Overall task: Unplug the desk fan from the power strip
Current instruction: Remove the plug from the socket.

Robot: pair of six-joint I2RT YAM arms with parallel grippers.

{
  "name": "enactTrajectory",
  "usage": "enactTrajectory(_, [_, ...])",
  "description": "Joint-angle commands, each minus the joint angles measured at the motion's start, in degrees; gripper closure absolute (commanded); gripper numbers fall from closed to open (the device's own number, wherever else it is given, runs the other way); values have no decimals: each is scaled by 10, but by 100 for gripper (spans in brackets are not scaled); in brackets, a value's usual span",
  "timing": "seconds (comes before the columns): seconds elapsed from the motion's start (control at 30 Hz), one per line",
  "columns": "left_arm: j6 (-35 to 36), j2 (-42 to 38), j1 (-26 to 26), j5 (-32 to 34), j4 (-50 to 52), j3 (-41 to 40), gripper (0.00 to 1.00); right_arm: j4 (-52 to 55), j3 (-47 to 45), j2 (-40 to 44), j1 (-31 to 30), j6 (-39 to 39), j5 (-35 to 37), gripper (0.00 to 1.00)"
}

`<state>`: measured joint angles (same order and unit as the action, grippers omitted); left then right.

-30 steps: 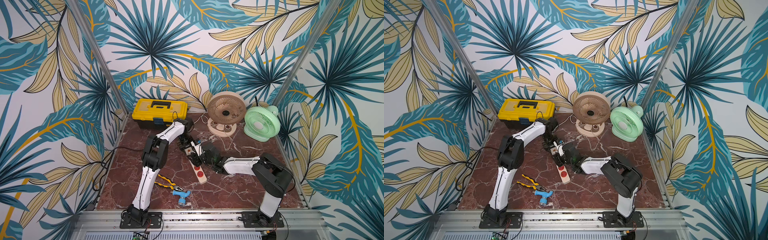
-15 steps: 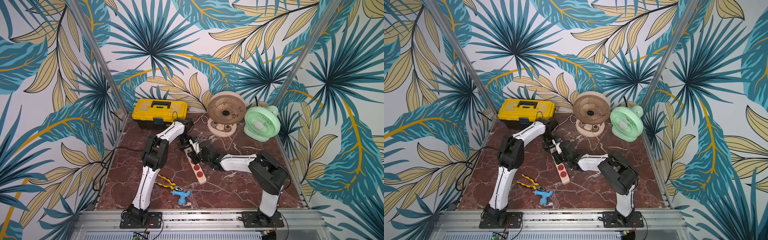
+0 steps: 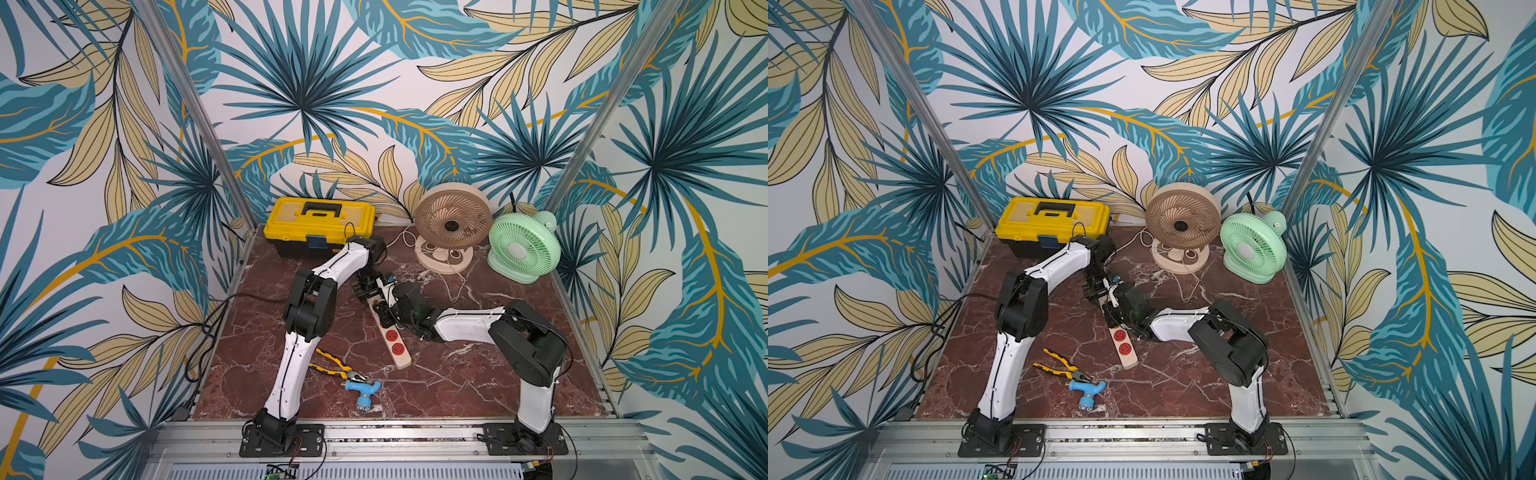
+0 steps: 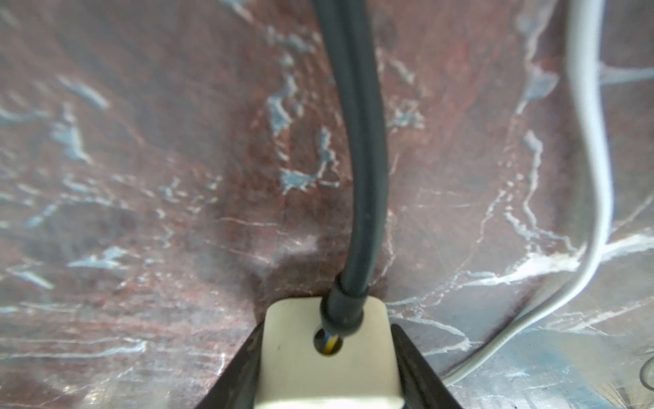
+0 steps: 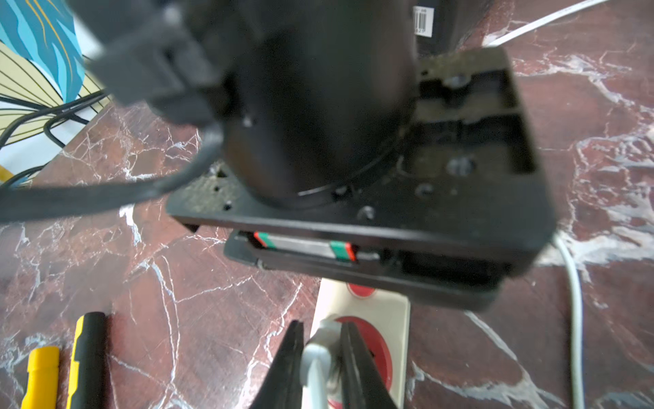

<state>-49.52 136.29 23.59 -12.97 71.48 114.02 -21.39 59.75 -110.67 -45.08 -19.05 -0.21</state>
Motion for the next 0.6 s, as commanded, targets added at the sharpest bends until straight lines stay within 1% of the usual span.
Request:
enactTrajectory(0.0, [2, 94, -17, 85, 64, -54, 100, -44, -21, -27, -6, -13, 11, 93])
enactTrajectory(0.1, [3, 96, -17, 84, 66, -51, 100, -80, -32, -26, -6, 0, 3, 100])
enactTrajectory(0.33, [9, 97, -19, 80, 63, -52, 100, -168, -68, -24, -5, 19, -32, 100])
enactTrajectory(0.43, [9, 97, -20, 81, 63, -50, 100, -164, -68, -21, -6, 21, -38, 100])
enactTrajectory(0.5, [10, 97, -19, 81, 61, -51, 100, -142, -61, -18, -6, 29, -37, 100])
enactTrajectory(0.57, [10, 97, -19, 82, 61, -49, 100, -99, -48, -12, -32, 47, -23, 100])
